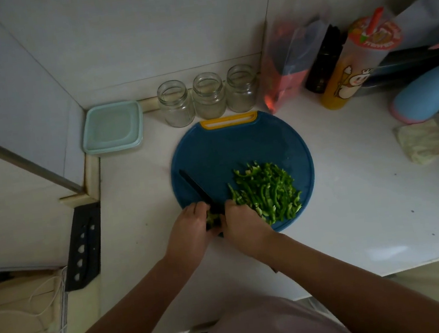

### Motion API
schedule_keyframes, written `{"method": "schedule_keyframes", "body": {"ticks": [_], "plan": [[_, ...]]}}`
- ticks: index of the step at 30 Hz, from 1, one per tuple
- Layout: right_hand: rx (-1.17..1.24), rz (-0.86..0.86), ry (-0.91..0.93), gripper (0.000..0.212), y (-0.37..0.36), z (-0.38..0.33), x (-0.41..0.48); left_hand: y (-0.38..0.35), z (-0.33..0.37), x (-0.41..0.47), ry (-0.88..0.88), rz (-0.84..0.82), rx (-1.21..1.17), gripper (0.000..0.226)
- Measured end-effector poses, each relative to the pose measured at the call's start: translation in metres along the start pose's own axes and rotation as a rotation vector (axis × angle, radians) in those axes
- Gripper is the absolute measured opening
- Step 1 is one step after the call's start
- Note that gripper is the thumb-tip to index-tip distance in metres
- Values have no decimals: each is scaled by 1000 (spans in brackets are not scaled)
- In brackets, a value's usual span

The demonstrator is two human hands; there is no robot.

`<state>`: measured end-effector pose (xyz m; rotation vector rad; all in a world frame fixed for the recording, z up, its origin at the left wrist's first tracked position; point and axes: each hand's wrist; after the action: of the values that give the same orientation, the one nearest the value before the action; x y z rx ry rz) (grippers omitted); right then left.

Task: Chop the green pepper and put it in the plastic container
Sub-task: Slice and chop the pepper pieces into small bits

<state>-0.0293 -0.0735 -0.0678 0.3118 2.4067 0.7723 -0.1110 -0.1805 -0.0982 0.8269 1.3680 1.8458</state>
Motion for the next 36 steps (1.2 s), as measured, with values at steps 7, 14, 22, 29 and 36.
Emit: {"method": "schedule_keyframes", "body": {"ticks": [7, 14, 22, 29, 36], "plan": [[10, 50, -22, 22, -4, 3, -7, 0, 2, -5, 56, 22, -75, 42], [39, 77, -41, 24, -2, 20, -27, -1, 2, -10, 72, 3, -84, 50], [147, 157, -28, 20, 1, 25, -39, 3, 10, -10, 126, -27, -92, 55], [139, 158, 5, 25, -1, 22, -40, 4, 10, -11, 97, -43, -69, 51], [101, 133, -4, 26, -3, 18, -35, 7, 13, -11, 118, -35, -67, 49]]}}
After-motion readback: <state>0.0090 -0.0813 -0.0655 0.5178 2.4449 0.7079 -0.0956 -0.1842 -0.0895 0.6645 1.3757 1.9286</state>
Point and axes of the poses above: each hand's wrist, its own x-axis towards the middle knuckle, its own y-axis out of the back of the hand, z = x × y, and after that the axes turned 8 degrees about x, right-handed
